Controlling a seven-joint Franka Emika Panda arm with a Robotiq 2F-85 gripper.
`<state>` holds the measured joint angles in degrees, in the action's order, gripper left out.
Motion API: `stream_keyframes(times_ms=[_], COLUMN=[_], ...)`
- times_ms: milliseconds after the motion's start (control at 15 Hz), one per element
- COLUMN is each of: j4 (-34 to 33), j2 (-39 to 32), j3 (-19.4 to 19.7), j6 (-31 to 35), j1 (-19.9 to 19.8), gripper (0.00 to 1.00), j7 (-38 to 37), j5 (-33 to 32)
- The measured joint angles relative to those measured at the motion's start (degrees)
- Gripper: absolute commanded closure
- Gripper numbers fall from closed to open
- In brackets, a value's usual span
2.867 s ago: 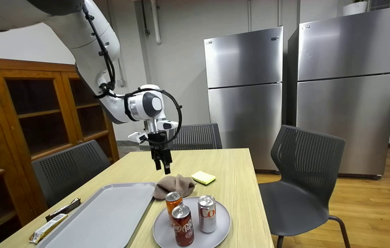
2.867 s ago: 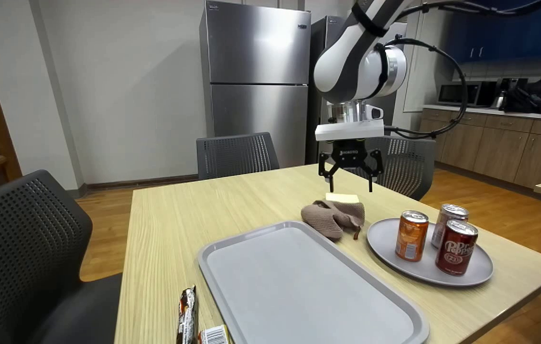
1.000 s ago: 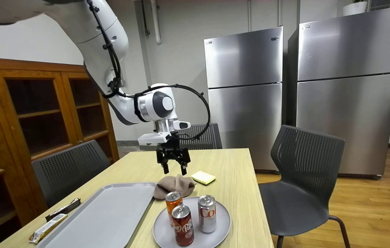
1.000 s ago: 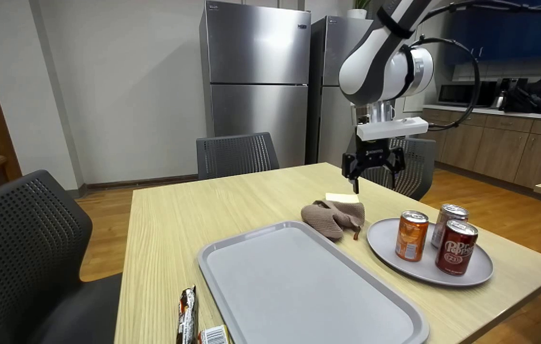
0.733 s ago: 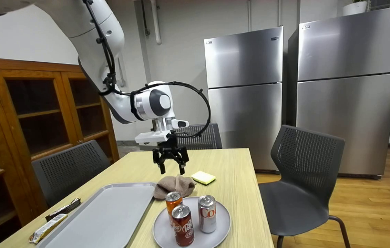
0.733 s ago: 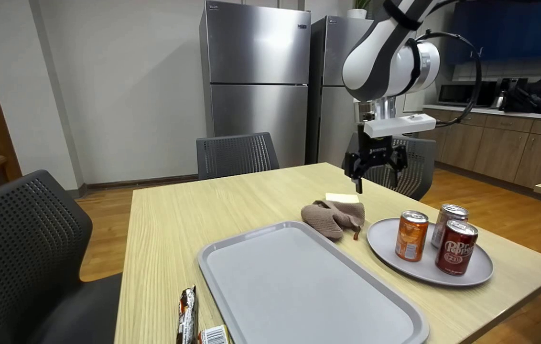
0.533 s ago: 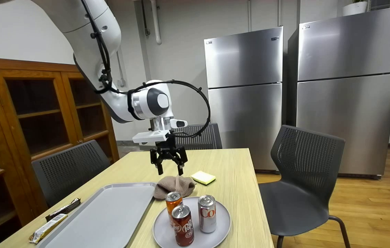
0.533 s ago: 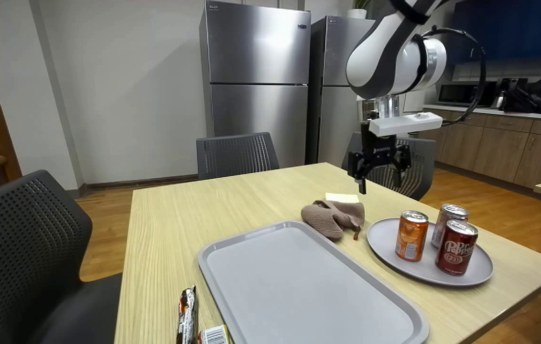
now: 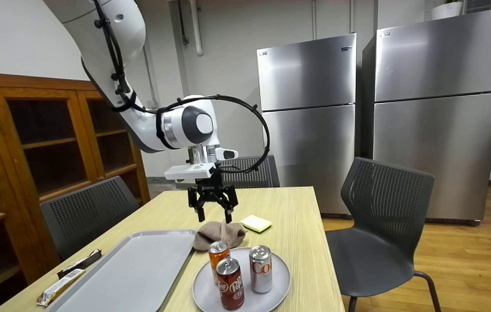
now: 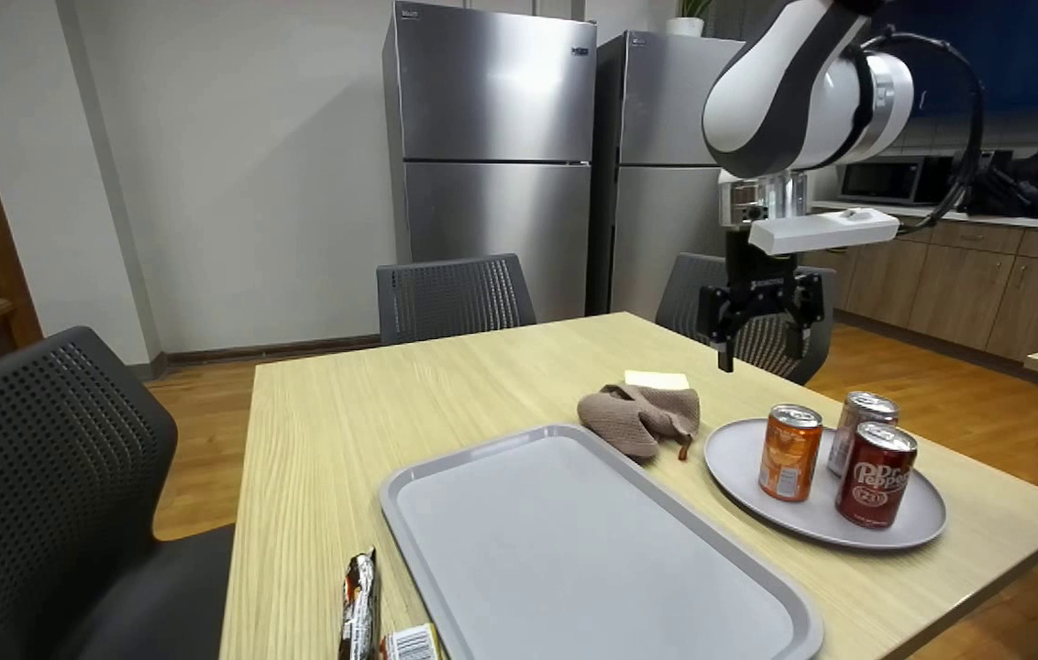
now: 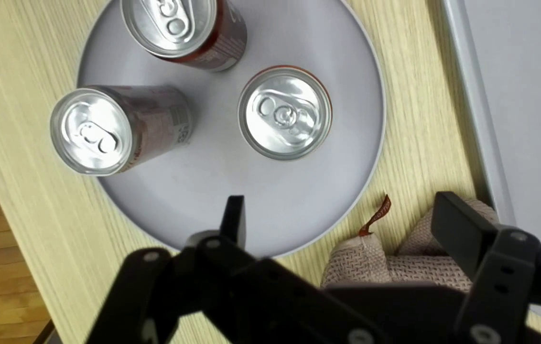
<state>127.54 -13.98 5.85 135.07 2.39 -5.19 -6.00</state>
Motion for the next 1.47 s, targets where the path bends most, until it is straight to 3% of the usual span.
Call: stream_keyframes(times_ms=[533,1467], j4=[4.4,5.2], j2=[1.5,0.9], j3=[0.1,0.1], j6=[4.2,4.4], j1=[-2.4,-2.5], gripper=[0.0,0.0], j7=[3.5,3.5], j5=[0.0,-0.2])
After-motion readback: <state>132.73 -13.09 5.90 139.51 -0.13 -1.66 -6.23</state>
